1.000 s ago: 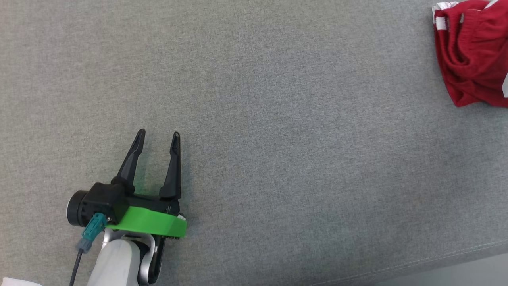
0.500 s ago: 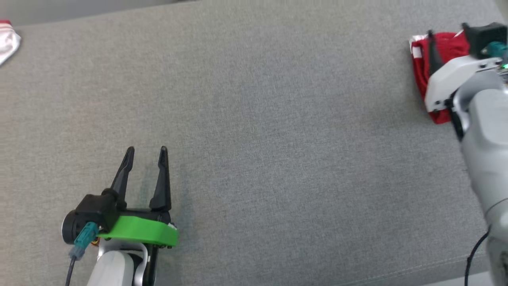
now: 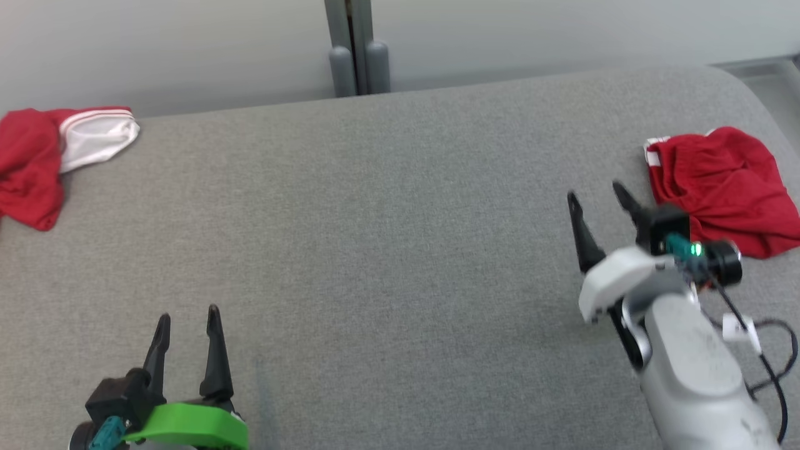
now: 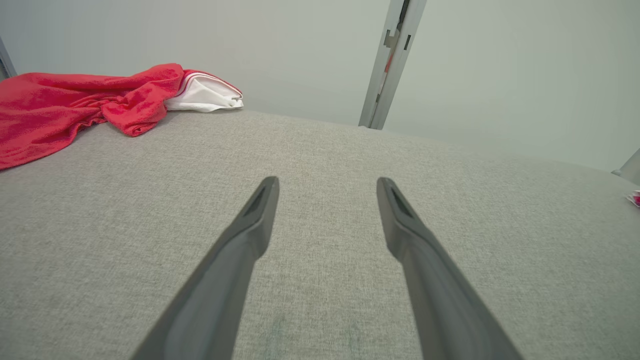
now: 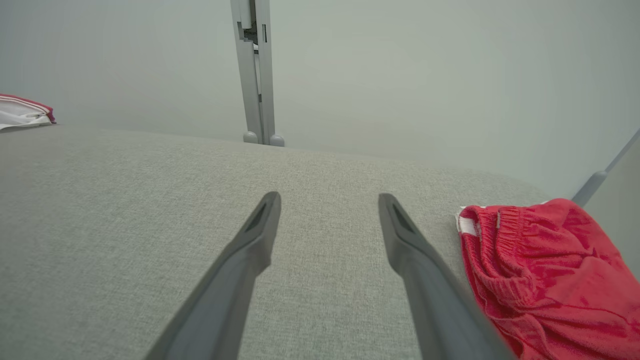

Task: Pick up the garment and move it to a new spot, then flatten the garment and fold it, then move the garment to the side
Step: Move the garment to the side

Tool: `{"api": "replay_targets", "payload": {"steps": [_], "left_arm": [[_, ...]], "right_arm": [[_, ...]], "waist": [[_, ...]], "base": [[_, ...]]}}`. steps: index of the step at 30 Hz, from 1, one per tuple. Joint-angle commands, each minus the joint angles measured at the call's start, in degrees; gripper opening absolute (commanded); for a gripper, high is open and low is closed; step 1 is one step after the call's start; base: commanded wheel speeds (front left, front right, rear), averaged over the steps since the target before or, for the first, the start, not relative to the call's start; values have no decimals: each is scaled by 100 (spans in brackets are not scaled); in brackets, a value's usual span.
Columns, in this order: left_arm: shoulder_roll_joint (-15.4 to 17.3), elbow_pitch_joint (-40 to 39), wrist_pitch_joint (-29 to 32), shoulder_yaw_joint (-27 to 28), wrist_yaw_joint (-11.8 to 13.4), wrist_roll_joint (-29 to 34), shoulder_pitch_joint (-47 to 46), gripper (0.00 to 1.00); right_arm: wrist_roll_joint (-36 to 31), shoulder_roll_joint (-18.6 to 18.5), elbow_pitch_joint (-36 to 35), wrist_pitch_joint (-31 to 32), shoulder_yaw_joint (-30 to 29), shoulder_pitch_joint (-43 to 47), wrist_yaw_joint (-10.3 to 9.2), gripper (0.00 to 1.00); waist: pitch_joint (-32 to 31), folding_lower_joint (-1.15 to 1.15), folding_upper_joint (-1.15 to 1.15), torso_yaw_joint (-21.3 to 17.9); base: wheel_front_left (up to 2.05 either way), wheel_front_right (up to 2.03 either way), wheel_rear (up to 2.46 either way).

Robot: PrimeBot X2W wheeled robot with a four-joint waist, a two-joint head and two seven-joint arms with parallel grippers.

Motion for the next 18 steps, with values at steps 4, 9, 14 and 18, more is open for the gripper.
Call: {"api": "replay_targets", "payload": {"steps": [4,9,14,18], "left_arm": [[-23,-5,-1,75,18,-40,342,100],[-35,-52,-1,59,28,-102,566,100],[-36,-47,-1,-44,57,-219,709,100],[-37,-62,-1,-93,97,-266,833,100]], "right_arm": [[349,12,-677,-27,42,1007,-8,100],[647,13,-1341,-27,103,1847,-8,100],[766,13,-1911,-27,-73,2467,-8,100],[853,14,-2185,-26,-72,2746,-8,100]], "waist": [[-497,0,0,309],[-584,0,0,275],[-655,0,0,219],[-693,0,0,159]], "base": [[0,0,0],[0,0,0],[0,0,0],[0,0,0]]}}
